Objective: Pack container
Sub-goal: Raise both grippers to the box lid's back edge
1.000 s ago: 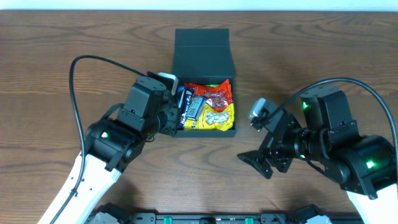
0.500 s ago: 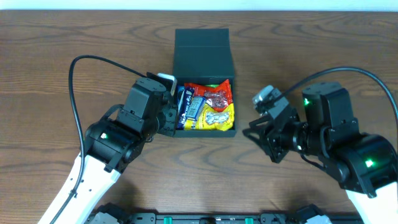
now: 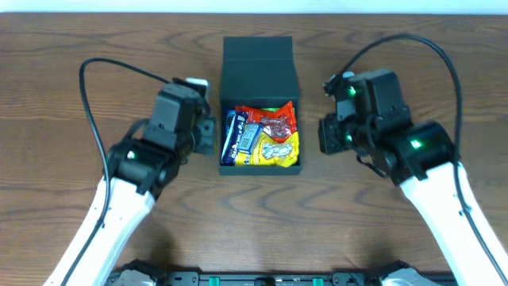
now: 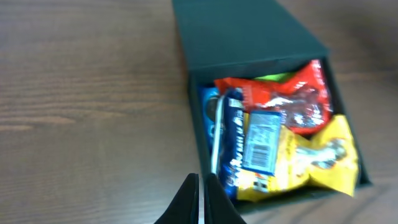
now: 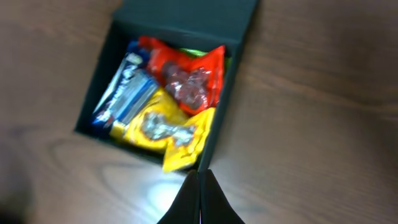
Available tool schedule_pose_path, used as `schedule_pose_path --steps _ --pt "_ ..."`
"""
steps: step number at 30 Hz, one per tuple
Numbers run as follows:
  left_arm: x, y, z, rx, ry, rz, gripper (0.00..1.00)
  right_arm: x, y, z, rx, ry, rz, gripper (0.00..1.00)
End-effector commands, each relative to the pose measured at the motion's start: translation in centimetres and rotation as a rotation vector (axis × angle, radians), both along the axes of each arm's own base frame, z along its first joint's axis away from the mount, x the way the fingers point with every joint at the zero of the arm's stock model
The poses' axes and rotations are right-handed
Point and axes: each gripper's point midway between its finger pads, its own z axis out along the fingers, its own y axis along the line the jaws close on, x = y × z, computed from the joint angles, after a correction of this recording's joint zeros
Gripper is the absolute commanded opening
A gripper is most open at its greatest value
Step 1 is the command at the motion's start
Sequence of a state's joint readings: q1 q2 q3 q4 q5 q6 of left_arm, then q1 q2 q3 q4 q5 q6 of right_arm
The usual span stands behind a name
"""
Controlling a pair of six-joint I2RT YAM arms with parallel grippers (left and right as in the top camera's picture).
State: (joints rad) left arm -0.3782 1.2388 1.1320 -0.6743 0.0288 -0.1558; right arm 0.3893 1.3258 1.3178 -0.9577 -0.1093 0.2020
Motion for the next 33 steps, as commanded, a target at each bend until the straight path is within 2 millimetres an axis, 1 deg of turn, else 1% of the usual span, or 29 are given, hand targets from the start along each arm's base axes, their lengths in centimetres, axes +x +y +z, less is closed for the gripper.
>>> schedule_pose_path --steps 1,4,9,11,12,17,20,25,29,33 --pt "1.5 0.7 -1.8 -0.028 0.052 0.003 0.06 1.9 -0.2 -1.4 -0.023 0.009 -0.073 0.02" --pt "3.2 1.8 -3.1 -0.052 0.07 0.035 0.06 3.8 0.5 -2.7 -0.02 0.006 -0.075 0.01" --pt "6.1 2.4 -5.2 -0.113 0.081 0.03 0.06 7.1 1.0 -5.3 -0.005 0.014 -0.12 0.02" --pt "7.1 2.6 -6.1 -0.133 0.087 0.033 0.06 8.3 0.9 -6.5 0.009 0.023 -0.158 0.02" --pt "7.7 2.6 -6.8 -0.148 0.091 0.031 0.06 9.1 0.7 -7.3 0.02 0.032 -0.187 0.02" --pt "10.3 2.6 -9.2 -0.198 0.099 0.033 0.06 11.8 -0.4 -10.8 0.042 0.067 -0.264 0.01" --pt "12.0 2.1 -9.9 -0.239 0.113 0.022 0.06 13.0 -0.7 -12.7 0.062 0.082 -0.274 0.02" --pt "15.1 1.8 -11.1 -0.245 0.132 0.03 0.06 14.7 -0.5 -15.0 0.146 0.109 -0.29 0.02" --pt "17.0 1.5 -12.3 -0.259 0.158 0.035 0.06 16.0 -0.8 -16.9 0.191 0.123 -0.337 0.02" --pt "18.8 0.8 -13.8 -0.296 0.211 0.035 0.06 17.5 -0.4 -18.4 0.253 0.11 -0.326 0.02"
